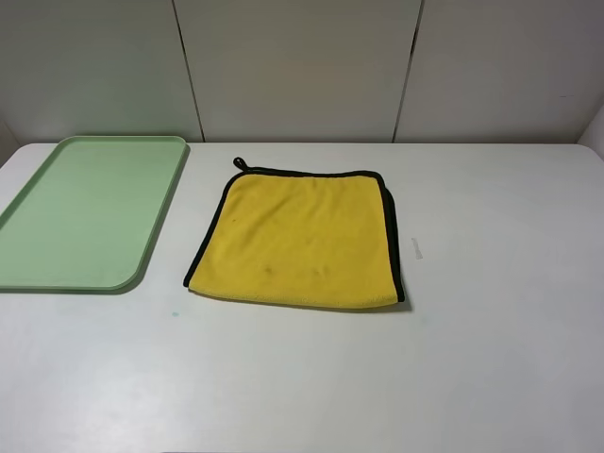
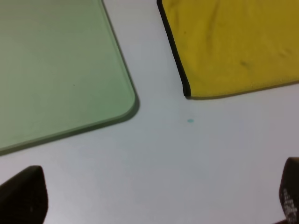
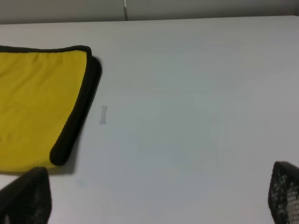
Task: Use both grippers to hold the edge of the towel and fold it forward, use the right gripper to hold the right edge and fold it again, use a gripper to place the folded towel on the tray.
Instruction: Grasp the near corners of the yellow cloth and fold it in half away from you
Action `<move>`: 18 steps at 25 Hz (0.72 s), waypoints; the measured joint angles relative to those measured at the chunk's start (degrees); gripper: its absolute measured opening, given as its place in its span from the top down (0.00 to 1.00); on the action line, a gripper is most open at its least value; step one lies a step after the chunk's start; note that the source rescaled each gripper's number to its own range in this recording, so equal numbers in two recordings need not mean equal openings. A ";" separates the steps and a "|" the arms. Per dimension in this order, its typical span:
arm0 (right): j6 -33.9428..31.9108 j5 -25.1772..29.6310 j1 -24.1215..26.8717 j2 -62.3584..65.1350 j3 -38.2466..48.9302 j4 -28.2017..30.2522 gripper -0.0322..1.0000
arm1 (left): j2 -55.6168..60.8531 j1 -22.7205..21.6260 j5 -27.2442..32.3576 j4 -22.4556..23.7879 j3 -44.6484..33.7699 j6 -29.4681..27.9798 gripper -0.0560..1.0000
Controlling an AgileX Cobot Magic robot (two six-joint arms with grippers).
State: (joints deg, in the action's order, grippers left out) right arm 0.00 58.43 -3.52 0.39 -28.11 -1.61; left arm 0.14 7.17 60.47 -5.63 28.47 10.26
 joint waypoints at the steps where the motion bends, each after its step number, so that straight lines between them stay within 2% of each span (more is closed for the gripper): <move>1: 0.00 0.00 0.00 0.00 0.00 0.00 0.00 | 0.00 0.00 0.00 0.00 0.00 0.00 0.00; 18: 0.00 0.00 0.00 0.00 0.00 0.00 0.00 | 0.00 0.00 -0.30 0.86 0.06 -0.95 0.00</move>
State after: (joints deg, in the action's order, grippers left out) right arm 0.00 58.43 -3.52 0.39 -28.11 -1.61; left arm 0.14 7.17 60.16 -4.78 28.53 9.30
